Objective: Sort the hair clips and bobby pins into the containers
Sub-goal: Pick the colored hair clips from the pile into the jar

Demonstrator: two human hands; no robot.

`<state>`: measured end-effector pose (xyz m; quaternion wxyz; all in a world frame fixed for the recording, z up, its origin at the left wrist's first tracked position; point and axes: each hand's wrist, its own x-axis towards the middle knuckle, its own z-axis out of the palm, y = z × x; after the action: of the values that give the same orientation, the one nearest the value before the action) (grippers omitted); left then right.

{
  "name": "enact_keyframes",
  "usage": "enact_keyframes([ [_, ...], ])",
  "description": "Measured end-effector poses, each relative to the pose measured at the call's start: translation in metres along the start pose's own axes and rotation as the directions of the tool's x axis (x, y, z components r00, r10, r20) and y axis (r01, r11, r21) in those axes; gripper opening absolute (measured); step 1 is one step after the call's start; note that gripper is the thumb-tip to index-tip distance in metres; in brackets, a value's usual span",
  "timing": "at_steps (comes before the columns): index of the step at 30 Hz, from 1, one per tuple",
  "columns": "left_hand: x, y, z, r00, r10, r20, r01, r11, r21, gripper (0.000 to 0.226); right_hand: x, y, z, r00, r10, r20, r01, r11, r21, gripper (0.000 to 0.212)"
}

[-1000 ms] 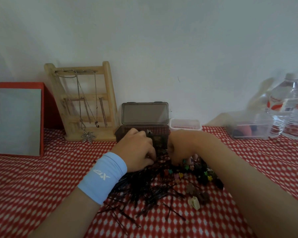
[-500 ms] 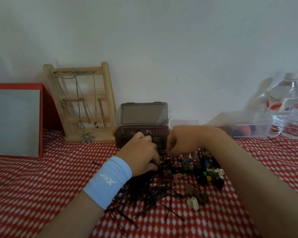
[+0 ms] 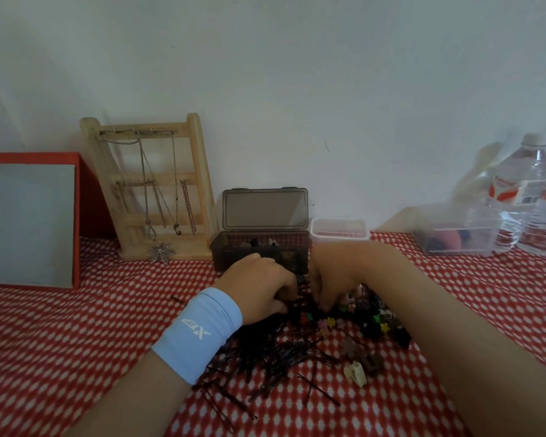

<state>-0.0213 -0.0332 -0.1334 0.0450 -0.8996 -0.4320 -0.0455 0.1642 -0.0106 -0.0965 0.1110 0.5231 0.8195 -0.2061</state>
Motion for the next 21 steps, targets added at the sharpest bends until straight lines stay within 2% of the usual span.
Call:
enact_keyframes([
  [4,-0.005,-0.003,-0.021,0.999,-0.033,-0.022,0.026,0.966,-0.259,0.022,-0.007,0.000,-0.009,0.997,-0.054,-0.052,0.055,0.998,0.008,0.007],
  [6,-0.010,-0.012,-0.034,0.993,-0.093,-0.078,0.064,0.947,-0.314,0.013,-0.007,0.000,-0.012,0.986,-0.083,-0.147,0.086,0.996,0.017,0.010],
  [9,-0.020,-0.035,-0.045,0.966,-0.237,-0.101,0.199,0.935,-0.292,0.005,-0.001,-0.010,-0.010,0.910,-0.152,-0.385,0.177,0.984,0.030,0.012],
  [12,-0.027,-0.053,-0.040,0.928,-0.372,0.000,0.356,0.888,-0.292,0.012,0.011,-0.027,0.004,0.805,-0.206,-0.557,0.286,0.957,0.058,0.011],
  [17,-0.026,-0.057,-0.042,0.892,-0.451,0.022,0.434,0.843,-0.317,0.031,0.028,-0.041,0.021,0.684,-0.235,-0.691,0.362,0.931,0.042,0.012],
  [19,-0.026,-0.054,-0.043,0.883,-0.451,0.126,0.469,0.840,-0.273,0.041,0.031,-0.041,0.023,0.684,-0.256,-0.683,0.377,0.926,0.031,0.021],
  [21,-0.026,-0.050,-0.037,0.877,-0.422,0.232,0.472,0.847,-0.244,0.051,0.031,-0.040,0.023,0.719,-0.290,-0.632,0.378,0.926,0.004,0.032],
])
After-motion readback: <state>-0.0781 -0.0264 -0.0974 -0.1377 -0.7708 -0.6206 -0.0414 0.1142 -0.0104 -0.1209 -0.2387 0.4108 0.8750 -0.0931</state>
